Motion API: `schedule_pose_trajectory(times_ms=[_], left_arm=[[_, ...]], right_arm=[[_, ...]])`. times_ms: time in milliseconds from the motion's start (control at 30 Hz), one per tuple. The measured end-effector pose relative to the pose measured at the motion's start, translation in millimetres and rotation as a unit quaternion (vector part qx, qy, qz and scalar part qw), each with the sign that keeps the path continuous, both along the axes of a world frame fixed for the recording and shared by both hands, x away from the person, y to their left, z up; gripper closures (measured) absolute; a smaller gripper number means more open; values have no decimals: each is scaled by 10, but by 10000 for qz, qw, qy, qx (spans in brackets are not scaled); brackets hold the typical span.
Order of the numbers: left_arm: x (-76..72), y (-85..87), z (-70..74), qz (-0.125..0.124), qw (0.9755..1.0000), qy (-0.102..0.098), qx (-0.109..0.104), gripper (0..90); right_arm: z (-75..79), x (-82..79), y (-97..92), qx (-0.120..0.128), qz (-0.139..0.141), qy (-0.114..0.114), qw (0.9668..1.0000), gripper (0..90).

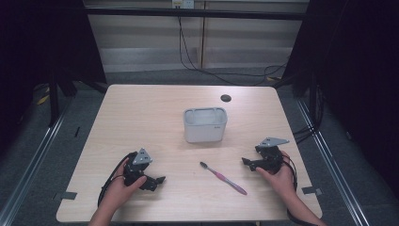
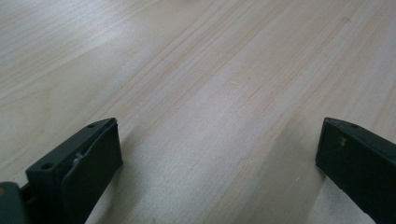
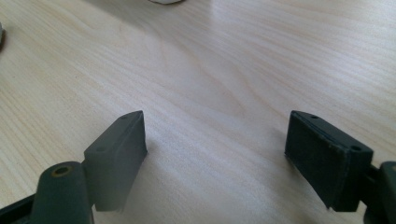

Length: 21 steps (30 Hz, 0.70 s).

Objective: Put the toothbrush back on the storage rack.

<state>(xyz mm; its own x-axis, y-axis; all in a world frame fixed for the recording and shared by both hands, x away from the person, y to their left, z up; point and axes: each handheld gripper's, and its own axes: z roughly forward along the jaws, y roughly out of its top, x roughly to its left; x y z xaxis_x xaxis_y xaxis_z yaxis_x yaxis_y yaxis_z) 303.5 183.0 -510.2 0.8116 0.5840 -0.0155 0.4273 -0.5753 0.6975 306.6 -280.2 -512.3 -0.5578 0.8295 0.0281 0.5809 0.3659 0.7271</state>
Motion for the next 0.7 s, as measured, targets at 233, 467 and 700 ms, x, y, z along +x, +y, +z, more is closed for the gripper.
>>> schedule_pose_trajectory(times_ms=[233,467,700], left_arm=[[0,0,0,-2,10000,7,1,0],[-1,-1,-1,5,10000,-4,1,0],[-7,-1,-2,34,10000,-1,-17,0]], right_arm=[[43,34,38,-131,-97,216,9996,193],[231,34,191,-59,138,560,9983,267],[421,-9,401,-305,612,806,9944,321]])
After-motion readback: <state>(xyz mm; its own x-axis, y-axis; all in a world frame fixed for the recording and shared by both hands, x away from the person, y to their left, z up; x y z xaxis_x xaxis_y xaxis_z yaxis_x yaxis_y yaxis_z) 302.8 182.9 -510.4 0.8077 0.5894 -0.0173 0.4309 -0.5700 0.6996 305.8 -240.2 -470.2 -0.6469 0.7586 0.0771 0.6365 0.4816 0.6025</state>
